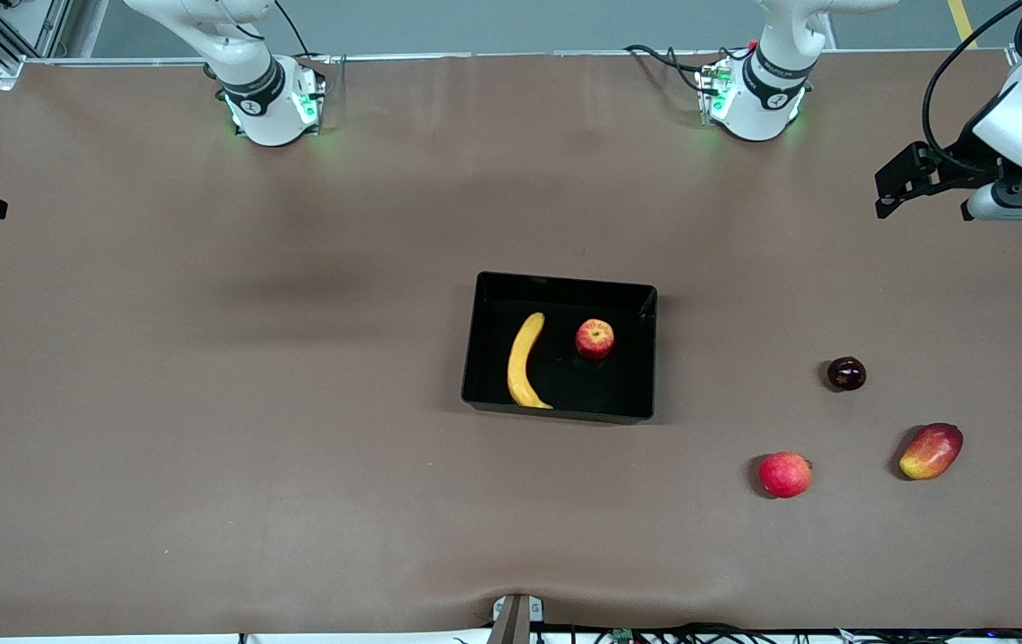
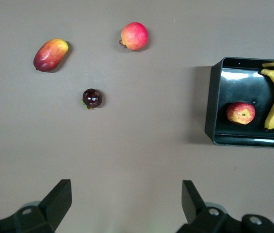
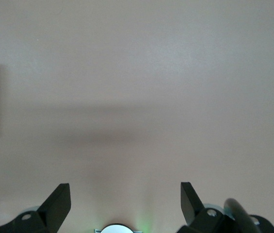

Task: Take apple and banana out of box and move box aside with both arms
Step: 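Move the left gripper toward the red apple in the black box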

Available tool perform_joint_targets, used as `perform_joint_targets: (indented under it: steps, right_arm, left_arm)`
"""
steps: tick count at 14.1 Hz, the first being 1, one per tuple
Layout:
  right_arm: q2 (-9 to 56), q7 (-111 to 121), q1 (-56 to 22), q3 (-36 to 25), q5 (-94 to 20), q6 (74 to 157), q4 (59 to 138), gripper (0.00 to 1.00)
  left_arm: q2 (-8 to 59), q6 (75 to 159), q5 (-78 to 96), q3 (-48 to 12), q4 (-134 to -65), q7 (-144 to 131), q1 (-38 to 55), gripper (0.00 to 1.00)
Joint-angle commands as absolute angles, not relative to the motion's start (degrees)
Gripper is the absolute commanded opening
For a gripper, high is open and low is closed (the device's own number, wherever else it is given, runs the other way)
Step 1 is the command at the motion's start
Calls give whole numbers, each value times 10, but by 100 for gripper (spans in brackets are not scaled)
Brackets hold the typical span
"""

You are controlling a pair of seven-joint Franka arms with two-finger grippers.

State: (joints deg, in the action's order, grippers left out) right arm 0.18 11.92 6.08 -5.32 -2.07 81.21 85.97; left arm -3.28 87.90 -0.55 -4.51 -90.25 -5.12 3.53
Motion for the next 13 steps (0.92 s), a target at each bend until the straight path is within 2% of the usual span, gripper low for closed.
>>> perform_joint_targets:
  steps: [1, 6, 9, 13]
  right_arm:
    - [8, 129, 76, -46, -33, 804, 847, 100]
    - [9, 129, 78, -46, -33, 804, 848, 100]
    - [9, 129, 78, -46, -33, 804, 847, 100]
    - [11, 129, 78, -46, -33, 805, 847, 100]
  left_arm:
    - [-26, 865, -2, -44, -886, -52, 37, 100]
    - [-23, 866, -4, -45, -886, -59, 40, 100]
    - [3, 866, -4, -58, -874, -68, 46, 100]
    - [57, 904, -22, -105, -871, -210, 85, 100]
